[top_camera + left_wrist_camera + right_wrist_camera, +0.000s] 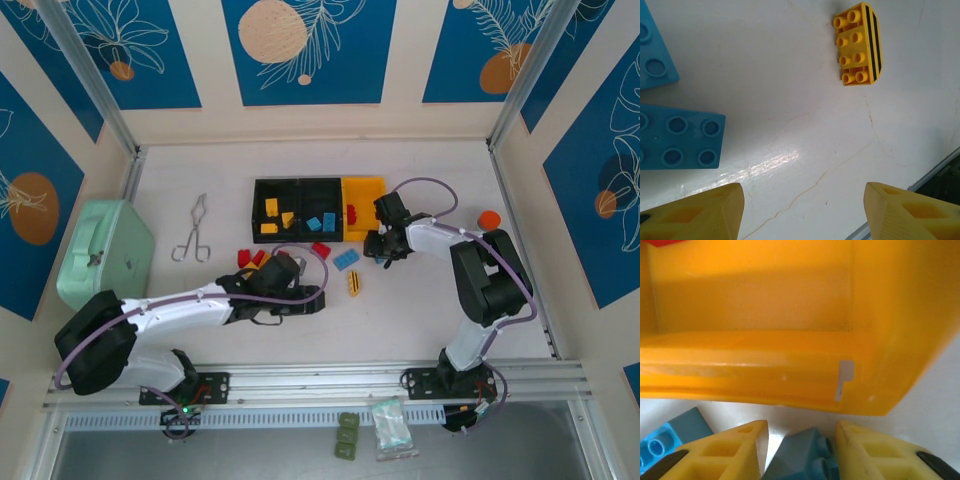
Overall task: Sort the legos into containers by color
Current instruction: Pick up the lego from the center of the table, then place the lego in the container.
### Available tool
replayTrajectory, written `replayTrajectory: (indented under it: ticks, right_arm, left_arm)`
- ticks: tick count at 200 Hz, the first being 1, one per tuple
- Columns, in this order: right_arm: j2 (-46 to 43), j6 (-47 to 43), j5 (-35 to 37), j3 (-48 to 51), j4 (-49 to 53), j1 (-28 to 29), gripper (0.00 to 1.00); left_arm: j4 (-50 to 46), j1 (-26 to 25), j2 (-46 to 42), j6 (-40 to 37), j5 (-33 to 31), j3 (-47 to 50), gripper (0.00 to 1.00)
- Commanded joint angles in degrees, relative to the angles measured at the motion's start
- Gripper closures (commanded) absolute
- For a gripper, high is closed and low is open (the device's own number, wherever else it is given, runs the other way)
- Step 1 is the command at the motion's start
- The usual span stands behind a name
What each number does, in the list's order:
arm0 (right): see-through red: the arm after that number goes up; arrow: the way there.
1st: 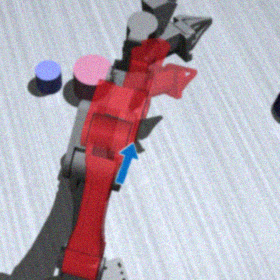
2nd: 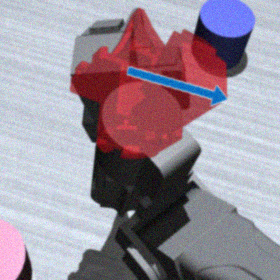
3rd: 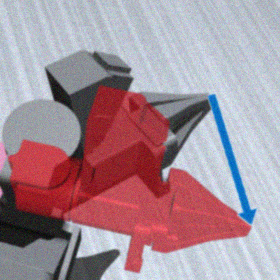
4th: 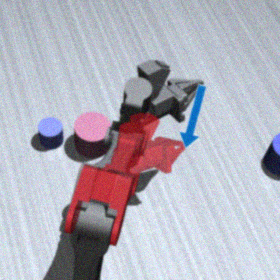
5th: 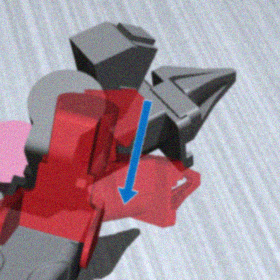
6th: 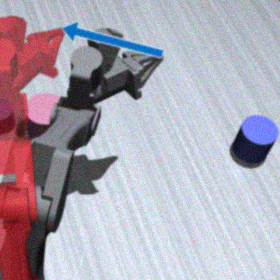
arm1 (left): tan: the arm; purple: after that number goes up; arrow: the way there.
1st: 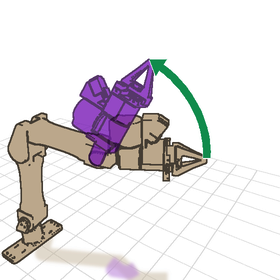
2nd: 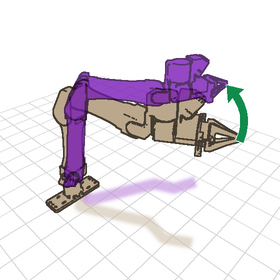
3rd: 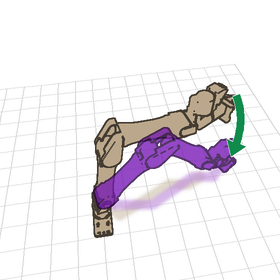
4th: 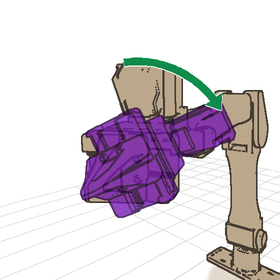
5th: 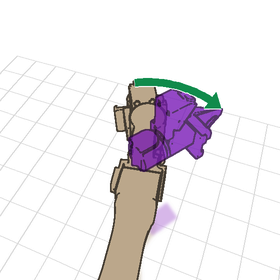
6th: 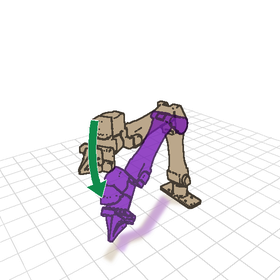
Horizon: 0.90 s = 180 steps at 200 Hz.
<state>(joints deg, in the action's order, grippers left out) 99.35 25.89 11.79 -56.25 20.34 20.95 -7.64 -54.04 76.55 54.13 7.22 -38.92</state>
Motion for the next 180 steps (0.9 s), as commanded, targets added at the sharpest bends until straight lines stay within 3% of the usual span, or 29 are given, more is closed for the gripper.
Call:
replayTrajectory:
  ticks: [1,26,64,104,180]
  right_arm:
    - [0.04,0.19,0.46,-1.45,1.97,0.45,0.7]
    - [-2.27,0.89,1.24,-0.41,3.32,0.97,0.76]
    - [-9.65,1.59,0.31,0.36,7.03,2.78,0.77]
    - [-13.39,1.46,-0.08,-5.7,11.54,6.91,0.77]
    - [4.74,2.68,-2.48,-29.21,14.16,11.11,0.77]
  left_arm:
    - [1.07,-0.46,-1.65,0.62,-0.9,1.01,0.36]
    - [1.06,-0.47,-1.98,0.8,-1.03,1.37,0.36]
    - [-0.39,-0.46,-4.03,0.95,-3.36,2.22,0.36]
    - [-3.74,-0.09,-10.01,1.9,-8.42,4.33,0.36]
    - [-9.74,0.08,-19.37,4.22,-11.37,8.09,0.36]
